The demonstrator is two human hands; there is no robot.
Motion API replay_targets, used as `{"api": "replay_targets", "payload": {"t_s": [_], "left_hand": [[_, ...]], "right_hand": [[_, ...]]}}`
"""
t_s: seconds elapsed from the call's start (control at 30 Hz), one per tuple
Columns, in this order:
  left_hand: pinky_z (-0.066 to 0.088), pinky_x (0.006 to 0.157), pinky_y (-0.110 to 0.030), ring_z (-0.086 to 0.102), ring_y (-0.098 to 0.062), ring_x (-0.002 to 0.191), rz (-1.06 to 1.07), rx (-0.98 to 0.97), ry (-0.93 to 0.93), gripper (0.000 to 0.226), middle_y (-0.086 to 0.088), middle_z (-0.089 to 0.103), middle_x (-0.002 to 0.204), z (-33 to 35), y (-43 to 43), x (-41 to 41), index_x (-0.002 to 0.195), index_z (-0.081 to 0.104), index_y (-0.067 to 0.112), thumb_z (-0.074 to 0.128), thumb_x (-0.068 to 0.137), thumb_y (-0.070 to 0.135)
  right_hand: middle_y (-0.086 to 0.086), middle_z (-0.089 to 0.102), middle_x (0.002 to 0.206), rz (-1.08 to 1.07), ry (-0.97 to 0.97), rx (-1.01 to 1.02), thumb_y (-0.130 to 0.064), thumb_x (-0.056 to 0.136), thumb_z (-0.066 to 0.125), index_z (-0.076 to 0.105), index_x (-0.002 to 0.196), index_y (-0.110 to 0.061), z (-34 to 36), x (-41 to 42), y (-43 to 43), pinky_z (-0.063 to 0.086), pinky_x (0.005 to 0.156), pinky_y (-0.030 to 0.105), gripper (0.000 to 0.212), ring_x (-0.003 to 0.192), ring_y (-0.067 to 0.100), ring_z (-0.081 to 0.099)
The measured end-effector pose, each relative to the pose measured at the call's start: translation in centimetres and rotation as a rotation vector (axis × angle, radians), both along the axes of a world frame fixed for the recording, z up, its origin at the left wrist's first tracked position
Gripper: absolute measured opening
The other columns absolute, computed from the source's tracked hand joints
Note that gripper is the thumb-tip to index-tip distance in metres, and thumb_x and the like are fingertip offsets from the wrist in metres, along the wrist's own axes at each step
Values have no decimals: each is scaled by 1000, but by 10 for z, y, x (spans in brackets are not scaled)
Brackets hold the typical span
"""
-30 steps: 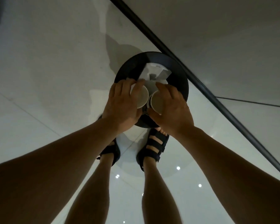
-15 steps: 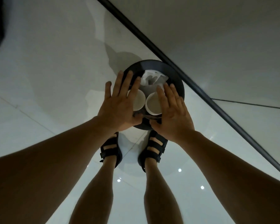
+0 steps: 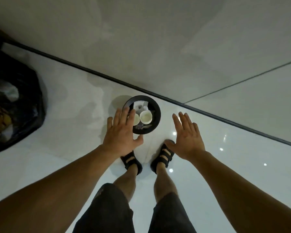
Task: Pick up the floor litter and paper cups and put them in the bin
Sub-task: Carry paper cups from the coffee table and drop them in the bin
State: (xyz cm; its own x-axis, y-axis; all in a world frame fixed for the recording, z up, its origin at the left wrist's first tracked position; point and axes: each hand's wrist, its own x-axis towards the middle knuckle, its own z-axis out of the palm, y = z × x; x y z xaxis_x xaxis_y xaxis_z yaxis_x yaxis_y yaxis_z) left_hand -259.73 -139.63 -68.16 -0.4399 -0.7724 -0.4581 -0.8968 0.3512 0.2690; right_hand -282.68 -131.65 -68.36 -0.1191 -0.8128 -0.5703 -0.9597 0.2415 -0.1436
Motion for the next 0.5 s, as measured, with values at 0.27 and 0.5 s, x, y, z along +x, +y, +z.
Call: {"api": "replay_targets", "payload": {"t_s": [0.27, 0.5], "left_hand": [[9, 117, -52, -3, -24, 147, -326, -11, 60, 89, 0, -2, 160, 132, 64, -76, 151, 3, 23, 43, 84, 64], [4, 117, -49, -8, -23, 146, -663, -100, 47, 90, 2, -6, 160, 210, 188, -166, 152, -1, 26, 34, 81, 71]], "right_hand": [[4, -13, 163, -391, 38, -69, -64, 90, 45, -11, 154, -24, 137, -26, 142, 3, 121, 46, 94, 149, 23, -18], [3, -15, 163, -696, 92, -144, -66, 91, 39, -12, 154, -27, 211, -39, 320, 4, 121, 50, 90, 149, 24, -17]]}}
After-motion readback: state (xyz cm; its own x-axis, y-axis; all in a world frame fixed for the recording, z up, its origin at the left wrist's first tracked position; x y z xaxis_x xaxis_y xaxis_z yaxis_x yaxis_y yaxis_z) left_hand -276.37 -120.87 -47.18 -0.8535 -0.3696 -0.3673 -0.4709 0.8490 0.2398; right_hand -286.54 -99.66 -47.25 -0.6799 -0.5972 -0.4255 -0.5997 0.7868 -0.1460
